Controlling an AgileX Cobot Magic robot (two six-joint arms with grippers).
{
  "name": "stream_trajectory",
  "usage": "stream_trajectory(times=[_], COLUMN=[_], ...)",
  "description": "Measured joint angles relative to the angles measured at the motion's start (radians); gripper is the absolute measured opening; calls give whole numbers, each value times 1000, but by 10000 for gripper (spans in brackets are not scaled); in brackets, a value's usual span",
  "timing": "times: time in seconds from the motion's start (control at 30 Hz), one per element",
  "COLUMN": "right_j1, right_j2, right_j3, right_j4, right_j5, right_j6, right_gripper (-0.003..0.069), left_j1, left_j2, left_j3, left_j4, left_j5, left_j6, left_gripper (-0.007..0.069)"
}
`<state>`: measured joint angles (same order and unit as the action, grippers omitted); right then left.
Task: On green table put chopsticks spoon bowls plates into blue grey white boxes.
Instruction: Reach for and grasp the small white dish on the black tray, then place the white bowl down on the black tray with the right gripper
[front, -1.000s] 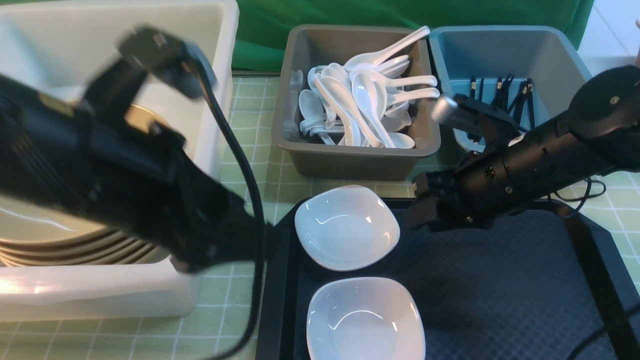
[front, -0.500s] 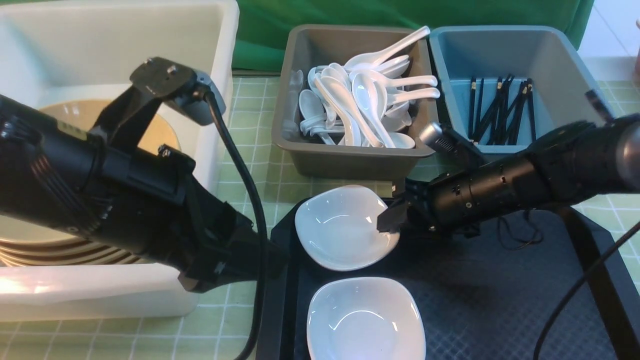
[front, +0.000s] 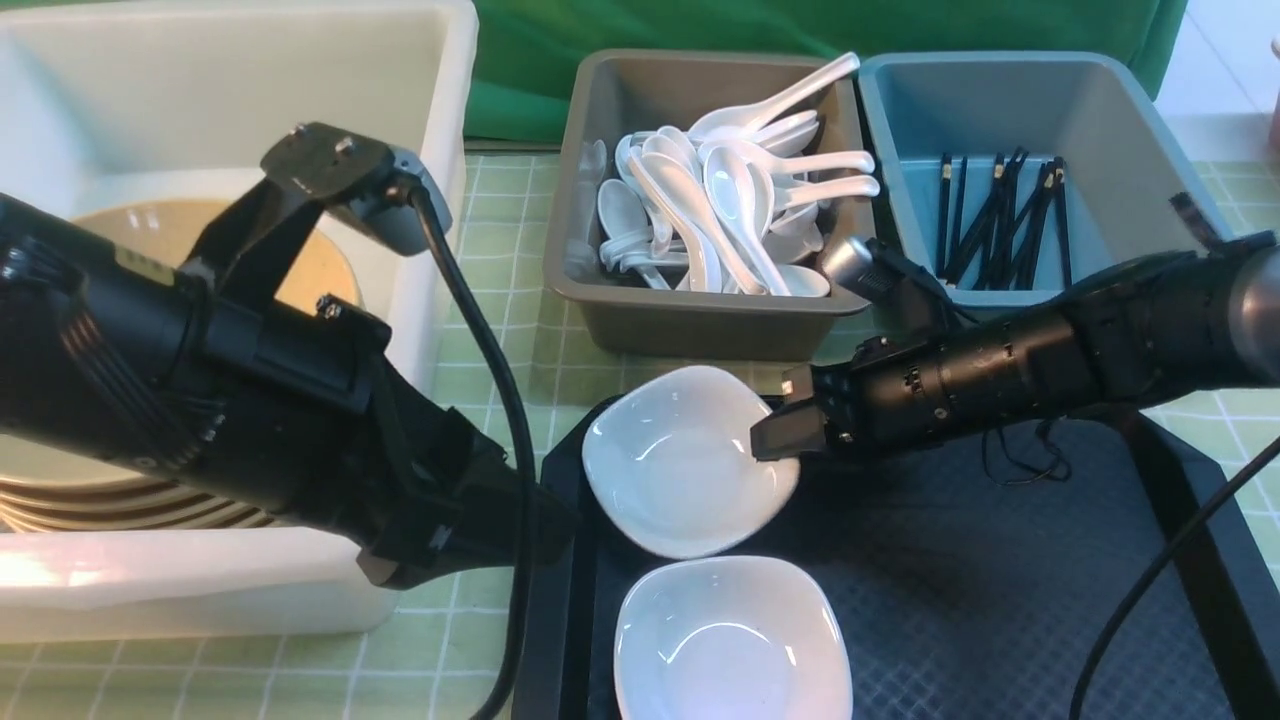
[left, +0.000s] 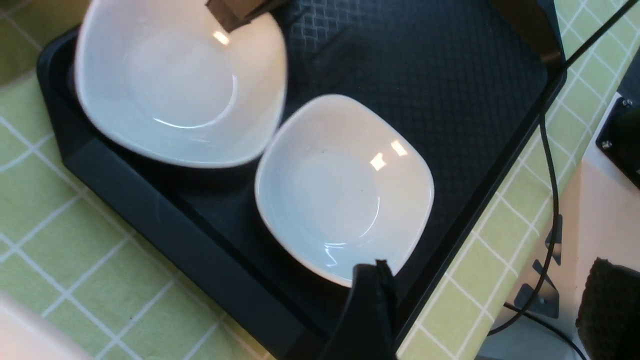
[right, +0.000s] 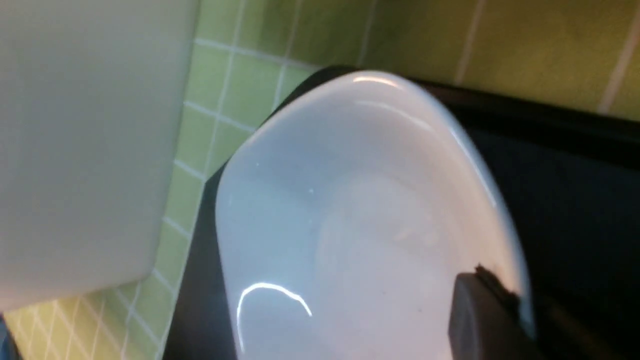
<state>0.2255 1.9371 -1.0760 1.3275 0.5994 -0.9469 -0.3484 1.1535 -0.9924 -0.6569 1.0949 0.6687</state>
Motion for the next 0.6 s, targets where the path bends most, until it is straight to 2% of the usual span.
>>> stream_trajectory(times=[0.3,0.43,0.6], right_j1=[-162,-240,-325], right_j2=[-226,-355,-482], right_j3=[58,179,323], right_j4=[-96,-177,-206], right_j5=[77,113,112], right_j6=[29,61,60], right_gripper=[51,51,51], left_j1=[0,0,0], left_j2=[0,0,0], left_j3=[1,1,1], left_j4=[-1,-1,-9], left_j5=[-19,-31,-36], left_j6=[-1,-1,-1], left_gripper=[482,482,482])
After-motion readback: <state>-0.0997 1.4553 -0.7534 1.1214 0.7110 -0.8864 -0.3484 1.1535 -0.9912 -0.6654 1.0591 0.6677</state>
